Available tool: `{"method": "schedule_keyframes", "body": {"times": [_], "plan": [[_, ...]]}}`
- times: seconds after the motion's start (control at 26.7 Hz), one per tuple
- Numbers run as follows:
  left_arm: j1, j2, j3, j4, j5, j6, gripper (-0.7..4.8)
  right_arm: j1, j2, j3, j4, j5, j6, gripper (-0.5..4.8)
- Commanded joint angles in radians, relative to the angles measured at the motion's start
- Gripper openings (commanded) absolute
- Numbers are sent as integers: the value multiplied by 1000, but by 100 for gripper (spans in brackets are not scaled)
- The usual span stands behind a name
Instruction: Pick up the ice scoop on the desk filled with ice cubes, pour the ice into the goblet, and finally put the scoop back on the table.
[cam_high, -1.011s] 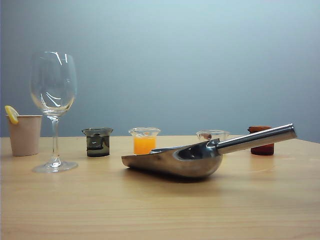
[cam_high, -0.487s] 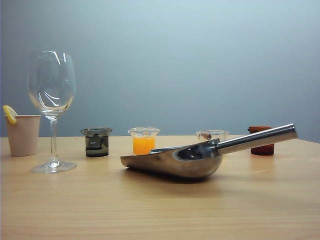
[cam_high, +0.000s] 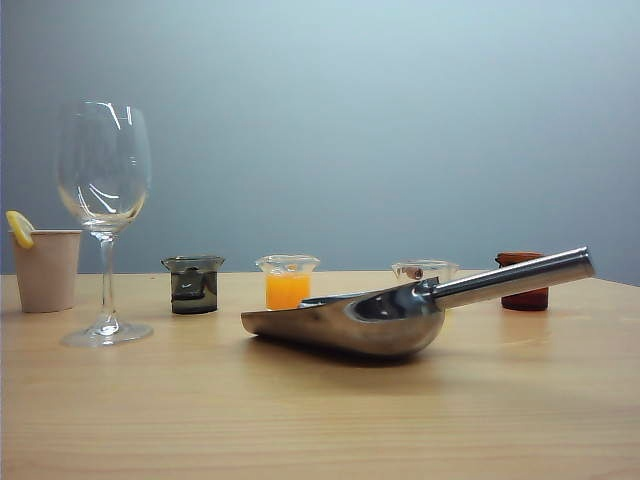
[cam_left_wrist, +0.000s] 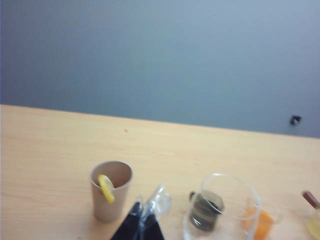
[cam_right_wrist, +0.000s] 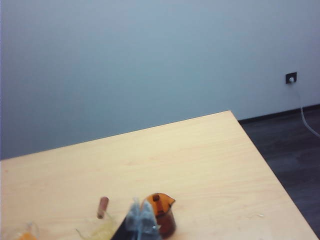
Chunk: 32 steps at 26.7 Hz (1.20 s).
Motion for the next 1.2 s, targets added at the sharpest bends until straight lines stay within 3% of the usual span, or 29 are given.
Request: {"method": "schedule_keyframes", "body": {"times": [0.04, 0.19, 0.34, 0.41, 0.45, 0.52, 0.64, 0.9, 1.05, 1.2], "plan": [[-11, 40, 45, 0, 70, -7, -5, 14, 40, 43, 11, 3, 27, -4], [-74, 79, 81, 0, 67, -10, -5, 80, 73, 51, 34, 40, 92, -5], [-192, 138, 125, -11, 57, 4, -5, 221, 100, 56, 43, 124, 109, -5], [-336, 191, 169, -26, -36, 10, -5, 411, 113, 59, 48, 256, 128, -5], [-379, 201, 178, -29, -76, 10, -5, 460, 114, 59, 47, 288, 156, -5], [-481, 217, 183, -31, -152, 26, -5, 624, 122, 59, 44, 379, 277, -5], [-554, 219, 183, -33, -221, 32, -5, 785, 134, 59, 24, 484, 380, -5], [-573, 220, 183, -31, -229, 31, -5, 1076, 151, 49, 9, 735, 557, -5], [-573, 220, 183, -28, -229, 31, -5, 1158, 154, 18, 8, 812, 648, -5], [-573, 220, 183, -28, -228, 31, -5, 1181, 154, -99, 63, 817, 864, -5]]}}
